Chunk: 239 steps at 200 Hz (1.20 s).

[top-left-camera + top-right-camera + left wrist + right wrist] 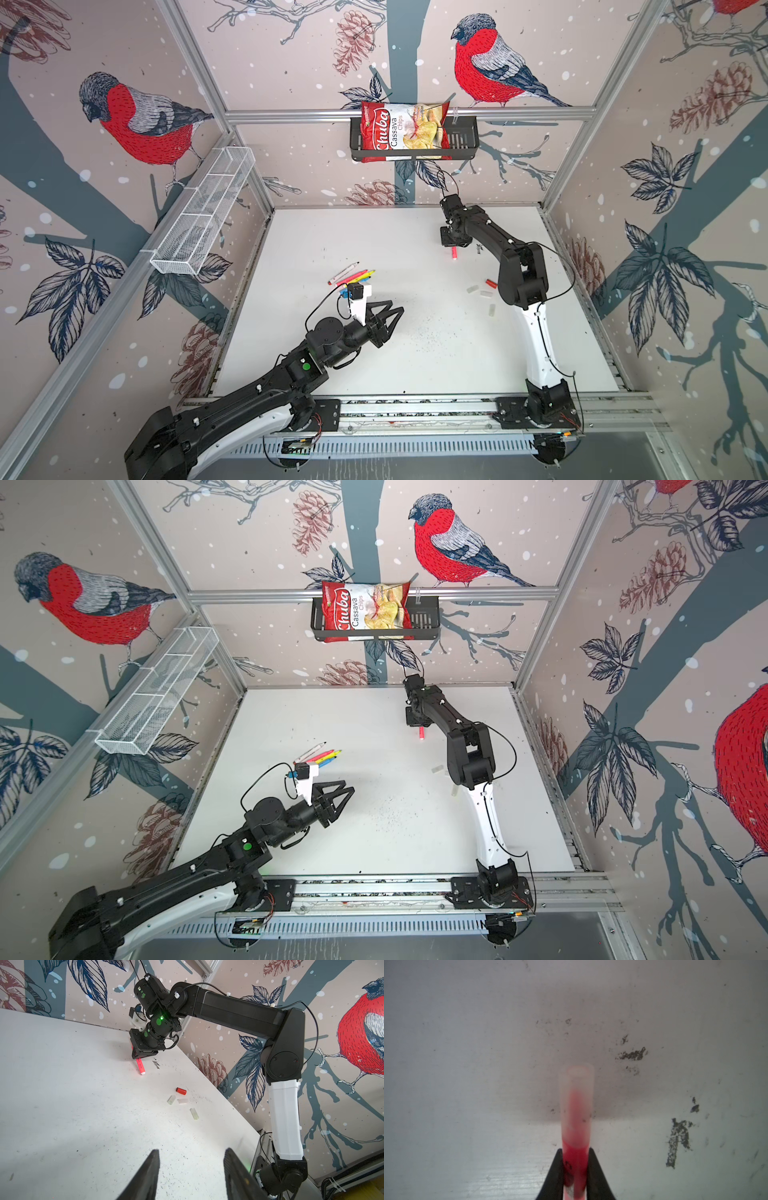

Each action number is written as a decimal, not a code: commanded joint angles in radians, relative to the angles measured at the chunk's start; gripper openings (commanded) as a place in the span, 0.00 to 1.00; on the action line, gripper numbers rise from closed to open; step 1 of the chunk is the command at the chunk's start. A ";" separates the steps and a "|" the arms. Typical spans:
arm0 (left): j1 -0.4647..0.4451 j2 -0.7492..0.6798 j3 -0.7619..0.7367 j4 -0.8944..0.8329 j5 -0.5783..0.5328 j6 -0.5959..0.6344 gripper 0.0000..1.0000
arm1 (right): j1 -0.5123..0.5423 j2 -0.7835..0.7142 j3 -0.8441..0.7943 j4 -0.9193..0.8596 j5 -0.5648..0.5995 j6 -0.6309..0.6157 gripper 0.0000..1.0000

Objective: Insert the pens into the pen caps
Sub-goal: 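Lay the capped pink marker on the table with the right gripper while the left opens, then move the left gripper over the marker group while the right gripper draws back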

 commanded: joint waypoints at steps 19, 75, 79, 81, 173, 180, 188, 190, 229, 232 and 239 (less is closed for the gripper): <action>-0.005 -0.010 0.004 0.001 -0.015 0.006 0.51 | -0.006 0.029 0.048 -0.040 0.020 -0.019 0.19; -0.009 -0.007 0.015 -0.010 -0.017 0.010 0.51 | -0.016 0.051 0.066 -0.051 0.012 -0.017 0.25; -0.010 -0.007 0.016 -0.011 -0.017 0.011 0.51 | -0.017 0.052 0.066 -0.051 0.012 -0.015 0.25; -0.010 -0.007 0.017 -0.014 -0.018 0.011 0.51 | -0.017 0.051 0.066 -0.051 0.012 -0.015 0.26; -0.010 -0.027 0.042 -0.084 -0.069 0.012 0.51 | -0.003 -0.114 -0.021 -0.026 -0.023 0.003 0.38; -0.009 -0.035 0.042 -0.094 -0.092 0.003 0.51 | 0.002 -0.153 -0.063 -0.002 -0.032 0.004 0.38; -0.003 -0.043 0.046 -0.115 -0.116 -0.001 0.52 | 0.008 -0.206 -0.125 0.039 -0.049 0.004 0.40; -0.003 -0.044 0.049 -0.124 -0.122 -0.003 0.52 | 0.011 -0.223 -0.145 0.051 -0.056 0.004 0.40; 0.167 0.043 0.149 -0.302 -0.029 -0.045 0.56 | 0.027 -0.576 -0.563 0.373 -0.274 -0.001 0.46; 0.178 0.054 0.153 -0.309 -0.025 -0.057 0.57 | 0.026 -0.601 -0.590 0.398 -0.288 0.002 0.47; 0.210 0.073 0.159 -0.326 -0.021 -0.081 0.58 | 0.027 -0.663 -0.654 0.449 -0.323 0.005 0.48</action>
